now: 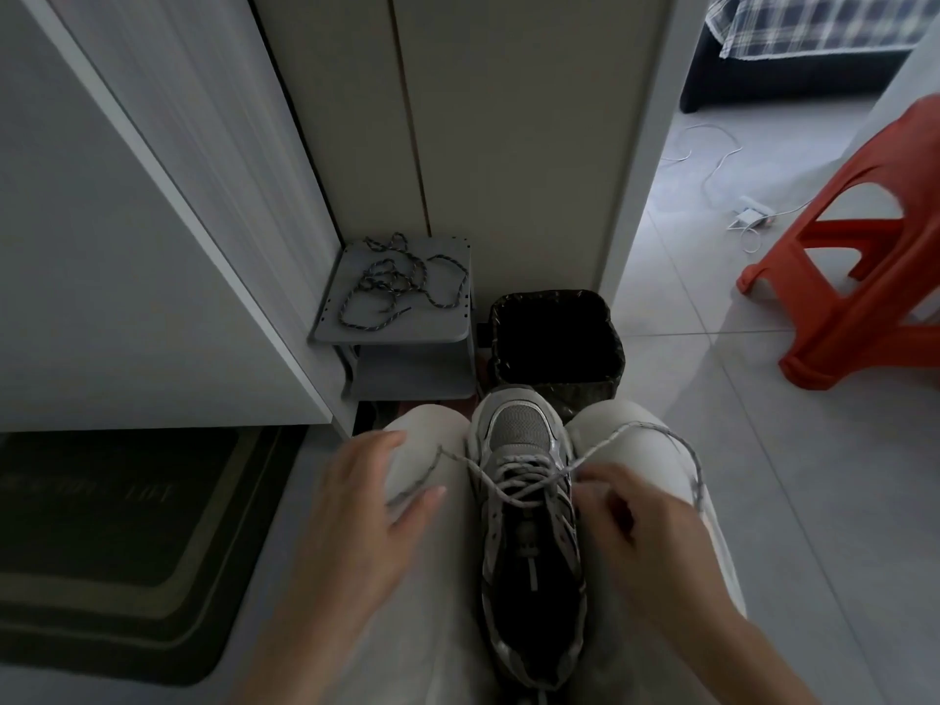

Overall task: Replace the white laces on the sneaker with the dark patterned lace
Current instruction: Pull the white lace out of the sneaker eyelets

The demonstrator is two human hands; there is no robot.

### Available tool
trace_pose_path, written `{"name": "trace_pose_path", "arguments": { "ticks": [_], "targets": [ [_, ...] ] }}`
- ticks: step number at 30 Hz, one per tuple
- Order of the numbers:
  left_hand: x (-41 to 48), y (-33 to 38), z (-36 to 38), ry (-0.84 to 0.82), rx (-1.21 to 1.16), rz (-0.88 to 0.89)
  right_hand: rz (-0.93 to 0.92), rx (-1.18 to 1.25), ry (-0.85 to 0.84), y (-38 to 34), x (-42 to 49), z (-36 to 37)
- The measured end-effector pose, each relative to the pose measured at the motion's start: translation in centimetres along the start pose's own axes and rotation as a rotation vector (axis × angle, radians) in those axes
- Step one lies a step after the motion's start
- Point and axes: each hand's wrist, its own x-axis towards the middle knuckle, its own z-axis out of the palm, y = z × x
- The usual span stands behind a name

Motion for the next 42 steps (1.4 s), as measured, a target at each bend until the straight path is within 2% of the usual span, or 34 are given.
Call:
{"name": "trace_pose_path", "arguments": {
  "ticks": [1,3,5,7,9,11,14,18,24,29,34,37,40,42],
  "targets": [
    [0.1,1.0,0.5,-0.019,-0.01,0.11,-0.068,-0.052,0.023,-0.1,0.7,-0.2],
    [0.1,2.7,1.4,-0.15,0.034,0.27,-0.186,-0.177,-0.047,0.1,1.9,-0.4],
    [0.0,3.4,2.0,-0.262,0.154,0.294,-0.253,-0.269,-0.124,0.2,2.7,-0.7],
    [0.2,3.3,2.1,-0.223,0.189,0.275,-0.243,-0.287,-0.147,0.5,3.0,-0.8],
    [0.0,3.2,1.8,-0.145,0.033,0.212,-0.191,-0.194,-0.17,0.6,2.9,-0.7],
    [-0.3,2.9,1.5,-0.248,-0.125,0.078,-0.062,-0.067,-0.28,0.7,2.6,-0.5],
    [-0.8,2.7,1.5,-0.429,-0.038,0.002,0.03,-0.001,-0.325,0.7,2.4,0.1],
    [-1.1,2.3,2.7,-0.362,0.01,-0.021,0.046,0.039,-0.32,-0.1,2.7,1.0],
    [-1.0,1.8,4.0,-0.343,-0.324,-0.092,0.009,0.13,-0.144,-0.5,3.6,1.1],
    [-1.1,1.1,4.2,-0.375,-0.445,-0.135,-0.049,0.141,-0.257,-1.0,5.3,0.9],
    [-1.1,0.6,4.6,-0.345,-0.519,-0.152,0.039,0.108,-0.28,0.4,5.0,0.4],
    [-1.0,0.4,4.8,-0.334,-0.512,-0.146,-0.01,0.127,-0.307,0.9,3.8,0.7],
    [-0.9,0.3,4.6,-0.367,-0.514,-0.141,-0.045,0.081,-0.266,1.0,4.0,0.4],
    [-0.9,0.6,4.4,-0.378,-0.501,-0.136,-0.042,0.002,-0.162,1.3,5.1,-1.2]
  ]
}}
